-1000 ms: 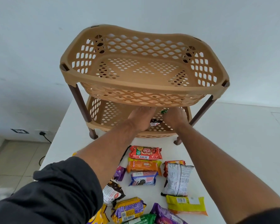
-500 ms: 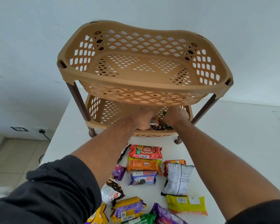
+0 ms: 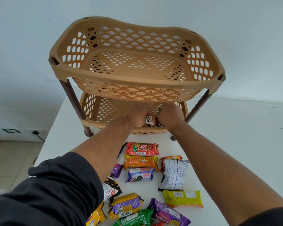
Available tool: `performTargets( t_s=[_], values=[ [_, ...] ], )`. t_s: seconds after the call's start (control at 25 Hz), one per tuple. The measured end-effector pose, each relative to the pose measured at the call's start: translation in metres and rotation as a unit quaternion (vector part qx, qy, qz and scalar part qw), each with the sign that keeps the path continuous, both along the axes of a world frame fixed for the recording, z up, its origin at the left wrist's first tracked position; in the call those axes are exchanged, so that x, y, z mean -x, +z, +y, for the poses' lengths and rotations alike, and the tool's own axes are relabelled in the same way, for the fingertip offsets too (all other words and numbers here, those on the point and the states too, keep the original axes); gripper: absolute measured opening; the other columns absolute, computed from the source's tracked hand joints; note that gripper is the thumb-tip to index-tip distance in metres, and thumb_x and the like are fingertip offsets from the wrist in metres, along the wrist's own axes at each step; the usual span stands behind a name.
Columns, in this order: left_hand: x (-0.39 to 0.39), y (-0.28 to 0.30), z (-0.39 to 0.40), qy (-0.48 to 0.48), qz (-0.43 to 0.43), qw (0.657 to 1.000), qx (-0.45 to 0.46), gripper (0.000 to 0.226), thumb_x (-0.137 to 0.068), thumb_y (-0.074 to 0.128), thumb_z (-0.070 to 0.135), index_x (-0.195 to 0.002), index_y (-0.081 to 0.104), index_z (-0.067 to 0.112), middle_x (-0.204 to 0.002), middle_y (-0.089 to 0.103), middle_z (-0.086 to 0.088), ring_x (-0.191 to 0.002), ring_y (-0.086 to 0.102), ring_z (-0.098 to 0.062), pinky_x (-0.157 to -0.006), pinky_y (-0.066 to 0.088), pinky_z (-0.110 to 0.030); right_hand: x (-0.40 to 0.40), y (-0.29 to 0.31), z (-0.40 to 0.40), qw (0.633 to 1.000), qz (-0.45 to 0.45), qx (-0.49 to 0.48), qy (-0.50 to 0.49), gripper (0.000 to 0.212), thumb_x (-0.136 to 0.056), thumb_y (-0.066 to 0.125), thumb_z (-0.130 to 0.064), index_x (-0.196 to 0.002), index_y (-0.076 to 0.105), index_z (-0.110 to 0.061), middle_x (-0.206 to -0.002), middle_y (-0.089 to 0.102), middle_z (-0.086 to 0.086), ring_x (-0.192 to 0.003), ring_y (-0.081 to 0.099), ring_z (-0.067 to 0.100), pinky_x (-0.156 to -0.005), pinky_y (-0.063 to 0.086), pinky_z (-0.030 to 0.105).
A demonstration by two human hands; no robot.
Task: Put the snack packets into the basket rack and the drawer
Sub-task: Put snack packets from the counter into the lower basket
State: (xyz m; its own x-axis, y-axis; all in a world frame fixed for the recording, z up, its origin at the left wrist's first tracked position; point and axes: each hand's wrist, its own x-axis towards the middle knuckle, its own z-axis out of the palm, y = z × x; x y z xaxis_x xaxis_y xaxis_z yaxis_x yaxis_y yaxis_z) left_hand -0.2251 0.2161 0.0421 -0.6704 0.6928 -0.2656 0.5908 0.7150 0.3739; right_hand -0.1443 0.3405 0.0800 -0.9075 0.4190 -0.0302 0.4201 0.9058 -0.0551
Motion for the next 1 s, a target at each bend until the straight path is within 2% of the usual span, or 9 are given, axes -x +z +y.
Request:
performTargets(
  t_s=[0.08, 0.16, 0.32, 0.52, 0.6, 0.68, 0.76, 0.84, 1.0],
  values=[
    [-0.001, 0.003, 0.0, 0.004, 0.002, 1.0, -0.004, 0.058, -0.077, 0.087, 0.029, -0.128, 0.066, 0.011, -0.132, 0.063, -0.007, -0.123, 0.056, -0.026, -0.104, 0.045, -0.035, -0.007, 0.003, -0.005, 0.998, 0.048, 0.037, 0.0, 0.025, -0.091, 0.053, -0.002, -0.11, 0.068, -0.007, -0.099, 0.069, 0.011, -0.088, 0.068, 0.026, -0.071, 0.06, 0.035],
    [-0.002, 0.009, -0.003, 0.018, -0.003, 0.999, -0.031, 0.065, -0.076, 0.087, 0.034, -0.132, 0.063, 0.013, -0.138, 0.059, -0.005, -0.131, 0.05, -0.027, -0.109, 0.039, -0.037, -0.018, 0.004, -0.01, 0.994, 0.095, 0.043, 0.023, 0.032, -0.091, 0.057, -0.005, -0.122, 0.062, -0.01, -0.108, 0.068, 0.01, -0.096, 0.067, 0.027, -0.077, 0.061, 0.036],
    [-0.02, 0.023, -0.018, 0.027, 0.05, 0.989, -0.134, 0.042, -0.086, 0.078, 0.037, -0.119, 0.066, 0.014, -0.125, 0.063, -0.001, -0.118, 0.055, -0.019, -0.093, 0.042, -0.031, -0.052, 0.004, -0.02, 0.987, 0.152, 0.034, 0.033, 0.033, -0.092, 0.063, -0.018, -0.124, 0.061, -0.011, -0.122, 0.065, 0.01, -0.111, 0.063, 0.028, -0.088, 0.057, 0.037],
    [-0.075, 0.021, -0.048, -0.005, 0.156, 0.96, -0.234, 0.013, -0.095, 0.061, 0.037, -0.101, 0.064, 0.026, -0.099, 0.054, 0.01, -0.088, 0.049, -0.004, -0.073, 0.043, -0.023, -0.109, -0.003, -0.026, 0.978, 0.206, 0.032, 0.017, 0.021, -0.097, 0.061, -0.027, -0.111, 0.063, -0.013, -0.113, 0.064, 0.007, -0.104, 0.061, 0.025, -0.076, 0.055, 0.035],
    [-0.1, 0.008, -0.062, -0.049, 0.161, 0.955, -0.245, 0.014, -0.097, 0.058, 0.035, -0.098, 0.065, 0.024, -0.097, 0.056, 0.01, -0.087, 0.051, -0.004, -0.074, 0.045, -0.022, -0.133, -0.008, -0.027, 0.975, 0.218, 0.041, 0.003, 0.016, -0.097, 0.06, -0.026, -0.107, 0.063, -0.013, -0.106, 0.063, 0.005, -0.099, 0.06, 0.024, -0.074, 0.053, 0.033],
    [-0.116, -0.009, -0.071, -0.085, 0.148, 0.965, -0.2, 0.023, -0.097, 0.056, 0.038, -0.109, 0.066, 0.02, -0.108, 0.061, 0.006, -0.099, 0.055, -0.01, -0.082, 0.047, -0.026, -0.157, -0.014, -0.029, 0.971, 0.227, 0.061, -0.032, 0.014, -0.097, 0.06, -0.027, -0.105, 0.061, -0.016, -0.102, 0.06, 0.002, -0.096, 0.059, 0.023, -0.074, 0.05, 0.033],
    [-0.122, -0.024, -0.072, -0.097, 0.144, 0.975, -0.136, 0.038, -0.098, 0.055, 0.041, -0.129, 0.06, 0.018, -0.126, 0.059, 0.001, -0.116, 0.053, -0.016, -0.096, 0.047, -0.032, -0.178, -0.025, -0.036, 0.964, 0.236, 0.092, -0.086, 0.025, -0.095, 0.064, -0.032, -0.115, 0.059, -0.017, -0.109, 0.058, 0.002, -0.101, 0.058, 0.024, -0.077, 0.051, 0.035],
    [-0.123, -0.033, -0.07, -0.097, 0.143, 0.981, -0.089, 0.052, -0.098, 0.057, 0.042, -0.142, 0.048, 0.016, -0.139, 0.052, -0.002, -0.129, 0.046, -0.021, -0.105, 0.045, -0.039, -0.197, -0.038, -0.047, 0.96, 0.222, 0.107, -0.133, 0.051, -0.091, 0.068, -0.044, -0.13, 0.052, -0.015, -0.122, 0.054, 0.008, -0.112, 0.054, 0.028, -0.086, 0.051, 0.04],
    [-0.118, -0.043, -0.064, -0.102, 0.145, 0.984, -0.027, 0.057, -0.098, 0.059, 0.041, -0.145, 0.042, 0.014, -0.138, 0.053, -0.007, -0.126, 0.049, -0.026, -0.101, 0.045, -0.043, -0.215, -0.06, -0.072, 0.957, 0.135, 0.169, -0.196, 0.104, -0.083, 0.063, -0.068, -0.156, 0.013, -0.013, -0.144, 0.038, 0.017, -0.13, 0.044, 0.035, -0.101, 0.046, 0.046]
  ],
)
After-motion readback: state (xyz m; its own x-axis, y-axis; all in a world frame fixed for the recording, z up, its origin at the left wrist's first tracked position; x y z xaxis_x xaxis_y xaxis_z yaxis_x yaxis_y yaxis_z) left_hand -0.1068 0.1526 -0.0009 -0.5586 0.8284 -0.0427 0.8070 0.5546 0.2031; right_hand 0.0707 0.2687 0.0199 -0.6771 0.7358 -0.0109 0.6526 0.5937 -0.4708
